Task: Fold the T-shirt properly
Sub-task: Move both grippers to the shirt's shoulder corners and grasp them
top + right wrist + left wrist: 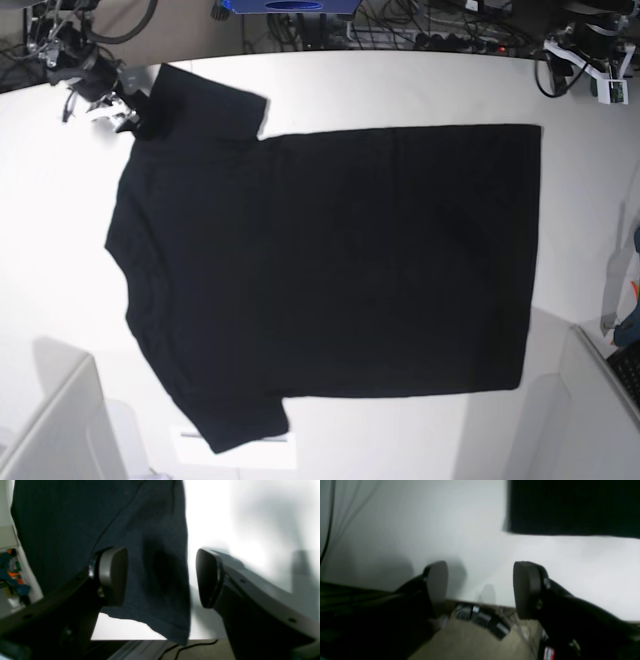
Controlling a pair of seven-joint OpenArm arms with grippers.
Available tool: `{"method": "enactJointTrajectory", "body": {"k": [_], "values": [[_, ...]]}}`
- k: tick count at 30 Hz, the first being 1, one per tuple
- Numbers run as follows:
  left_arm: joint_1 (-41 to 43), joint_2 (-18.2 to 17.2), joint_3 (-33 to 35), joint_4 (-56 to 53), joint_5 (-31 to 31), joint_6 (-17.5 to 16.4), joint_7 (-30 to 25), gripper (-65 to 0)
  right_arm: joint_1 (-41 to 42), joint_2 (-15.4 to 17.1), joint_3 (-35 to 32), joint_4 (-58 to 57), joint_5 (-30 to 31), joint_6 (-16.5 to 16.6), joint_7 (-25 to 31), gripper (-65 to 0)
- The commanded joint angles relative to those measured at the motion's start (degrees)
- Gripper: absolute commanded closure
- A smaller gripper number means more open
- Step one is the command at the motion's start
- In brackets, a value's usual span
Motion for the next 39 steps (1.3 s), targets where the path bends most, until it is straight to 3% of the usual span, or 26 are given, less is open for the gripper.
{"method": "enactJointTrajectory", "body": {"k": [1, 3, 7, 12, 15, 18, 21, 26, 27, 37, 39], "values": [[-1.27, -0.25, -2.84, 0.73, -0.45, -1.9, 1.25, -39.8, -0.31, -0.63, 0.28, 0.38, -1.96, 0.11, -0.04, -38.0], [-4.96, 0.1, -6.88, 0.73, -0.36, -4.93, 5.21, -39.8, -0.31, -1.69, 0.37, 0.47, -4.34, 1.52, -0.13, -37.4], [-8.74, 0.19, -8.91, 0.73, -0.27, -4.93, 9.6, -39.8, -0.31, -2.74, 0.45, 0.12, -5.22, 6.09, -0.3, -36.9], [-10.85, 0.28, -8.73, 0.56, -0.36, -4.93, 9.78, -39.8, 0.56, -2.48, 0.28, -3.66, -6.1, 6.53, -0.04, -36.9], [-12.34, 0.37, -8.73, -1.29, -0.36, -4.93, 9.78, -39.8, 1.09, -2.74, 0.28, -5.24, -6.1, 9.61, -0.21, -36.8], [-13.31, 0.37, -8.64, -3.75, -0.36, -4.93, 9.78, -39.8, 1.36, -2.74, 0.45, -6.56, -6.18, 9.96, -0.13, -36.5], [-13.57, 0.37, -6.27, -5.95, -0.36, -4.93, 9.78, -39.8, 1.36, -2.57, 0.72, -7.7, -6.18, 9.96, -0.04, -28.2], [-14.89, 1.42, -4.77, -8.32, -0.36, -4.93, 9.78, -39.8, 1.97, -2.48, 0.54, -8.06, -6.18, 10.14, -0.3, -2.3], [-15.51, 1.6, -4.95, -8.76, -0.36, -4.93, 9.78, -39.8, 2.15, -2.48, 0.45, -8.06, -6.18, 10.14, -0.3, 0.0], [-20.34, 2.3, -4.77, -13.86, -0.45, -4.93, 10.04, -39.8, 2.24, -2.48, 0.28, -8.06, -6.18, 10.14, -0.3, 0.0], [-21.49, 2.65, -4.77, -14.74, -0.45, -4.93, 12.33, -39.8, 2.24, -2.48, 0.28, -8.06, -6.18, 10.14, -0.3, 0.0]]}}
